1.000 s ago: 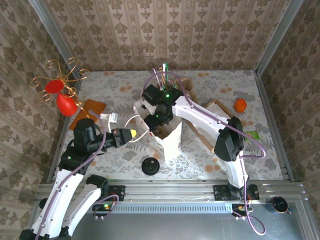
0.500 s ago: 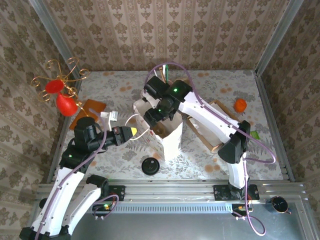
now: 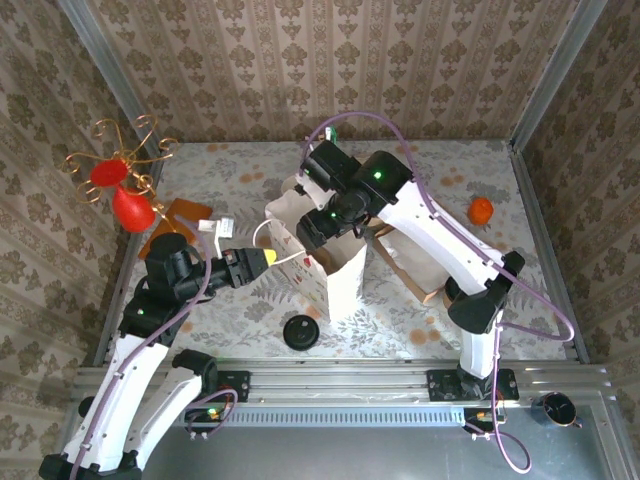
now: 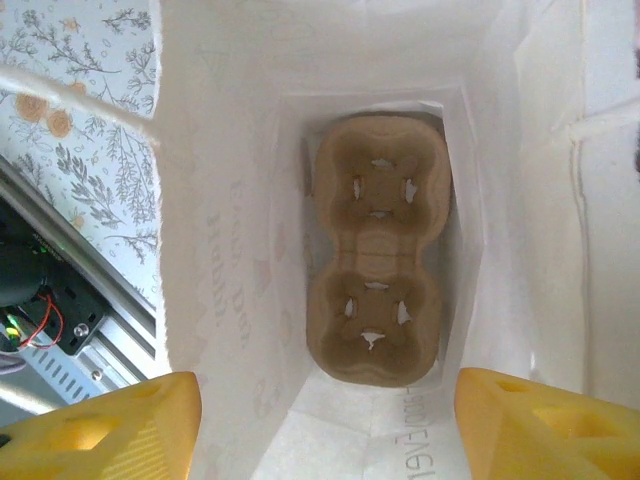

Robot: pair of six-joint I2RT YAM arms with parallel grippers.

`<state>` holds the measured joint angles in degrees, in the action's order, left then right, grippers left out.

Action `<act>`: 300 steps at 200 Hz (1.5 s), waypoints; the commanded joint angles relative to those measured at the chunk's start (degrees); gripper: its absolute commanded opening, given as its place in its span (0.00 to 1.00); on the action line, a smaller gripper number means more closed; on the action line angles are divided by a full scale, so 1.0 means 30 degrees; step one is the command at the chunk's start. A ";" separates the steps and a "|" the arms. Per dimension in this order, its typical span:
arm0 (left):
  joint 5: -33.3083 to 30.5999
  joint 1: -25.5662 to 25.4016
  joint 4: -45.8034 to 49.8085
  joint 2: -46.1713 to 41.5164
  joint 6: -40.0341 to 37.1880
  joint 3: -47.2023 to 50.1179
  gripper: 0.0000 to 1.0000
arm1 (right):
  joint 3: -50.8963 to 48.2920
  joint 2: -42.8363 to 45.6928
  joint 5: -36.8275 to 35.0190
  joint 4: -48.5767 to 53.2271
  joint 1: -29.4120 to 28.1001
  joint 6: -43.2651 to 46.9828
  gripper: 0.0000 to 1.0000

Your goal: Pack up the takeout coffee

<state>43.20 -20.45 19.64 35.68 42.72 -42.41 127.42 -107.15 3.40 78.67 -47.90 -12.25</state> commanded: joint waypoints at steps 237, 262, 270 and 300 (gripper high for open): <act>0.0484 0.2255 0.5981 0.2154 -0.3300 -0.5539 0.90 | -0.1476 0.4209 0.0814 0.1726 0.1907 0.1100 0.80; -0.0476 0.0763 0.6520 0.2884 -0.3357 -0.5199 0.90 | -0.1273 0.2659 0.0570 0.1521 0.1988 0.1870 0.80; -0.0922 0.0177 0.6682 0.3178 -0.3471 -0.5103 0.89 | -0.1128 0.2093 0.0208 0.1603 0.2119 0.2063 0.80; -0.1539 -0.0940 0.5725 0.3735 -0.3122 -0.4557 0.77 | -0.0897 0.0342 -0.0273 0.1699 0.2634 0.2376 0.77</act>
<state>40.58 -21.78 37.98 46.44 33.12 -57.36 124.01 -103.44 3.95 81.67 -41.21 -7.42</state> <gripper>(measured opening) 0.830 0.778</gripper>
